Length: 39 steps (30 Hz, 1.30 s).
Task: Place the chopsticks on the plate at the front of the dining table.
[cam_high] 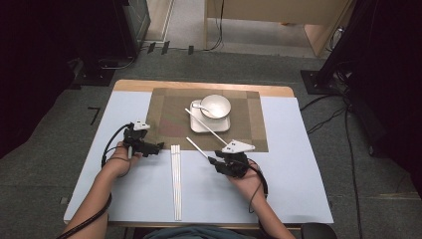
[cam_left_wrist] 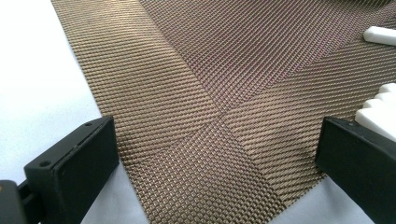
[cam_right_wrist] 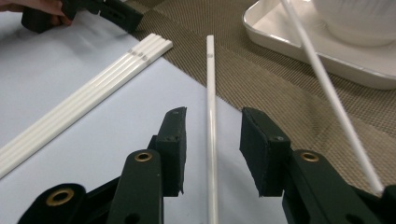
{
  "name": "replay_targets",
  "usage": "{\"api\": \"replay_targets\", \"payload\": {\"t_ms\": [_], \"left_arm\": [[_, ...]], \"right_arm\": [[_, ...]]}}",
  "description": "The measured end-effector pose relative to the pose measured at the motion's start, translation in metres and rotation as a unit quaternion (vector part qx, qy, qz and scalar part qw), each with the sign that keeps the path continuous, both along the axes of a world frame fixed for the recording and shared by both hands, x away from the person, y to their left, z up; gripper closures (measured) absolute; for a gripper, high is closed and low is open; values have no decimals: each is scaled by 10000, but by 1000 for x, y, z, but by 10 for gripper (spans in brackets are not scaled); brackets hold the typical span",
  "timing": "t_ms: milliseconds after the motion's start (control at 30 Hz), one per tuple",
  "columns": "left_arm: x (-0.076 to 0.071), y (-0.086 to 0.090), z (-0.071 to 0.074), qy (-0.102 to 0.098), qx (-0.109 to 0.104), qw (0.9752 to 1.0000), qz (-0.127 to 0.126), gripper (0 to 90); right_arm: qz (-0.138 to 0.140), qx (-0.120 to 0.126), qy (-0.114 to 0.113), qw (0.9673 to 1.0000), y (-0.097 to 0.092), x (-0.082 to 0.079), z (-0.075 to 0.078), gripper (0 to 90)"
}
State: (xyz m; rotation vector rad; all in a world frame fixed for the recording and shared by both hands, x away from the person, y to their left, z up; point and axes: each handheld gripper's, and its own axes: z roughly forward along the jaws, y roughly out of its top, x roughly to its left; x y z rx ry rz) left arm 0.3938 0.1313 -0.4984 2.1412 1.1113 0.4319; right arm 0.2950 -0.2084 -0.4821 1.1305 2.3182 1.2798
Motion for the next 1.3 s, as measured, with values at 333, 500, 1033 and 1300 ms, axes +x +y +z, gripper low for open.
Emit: {"api": "replay_targets", "payload": {"t_ms": [333,500,1033,1300], "left_arm": [[0,0,0,0,0,10000,-5,0],[0,0,0,1,-1,10000,-6,0],[0,0,0,-2,1,10000,-6,0],[0,0,0,1,4,10000,-10,0]], "right_arm": [[34,-188,72,9998,9,0,-11,618],[5,-240,112,9996,11,2,-15,629],[-196,-569,-55,9982,17,1,-19,802],[-285,-516,11,9983,16,2,-19,855]]}}
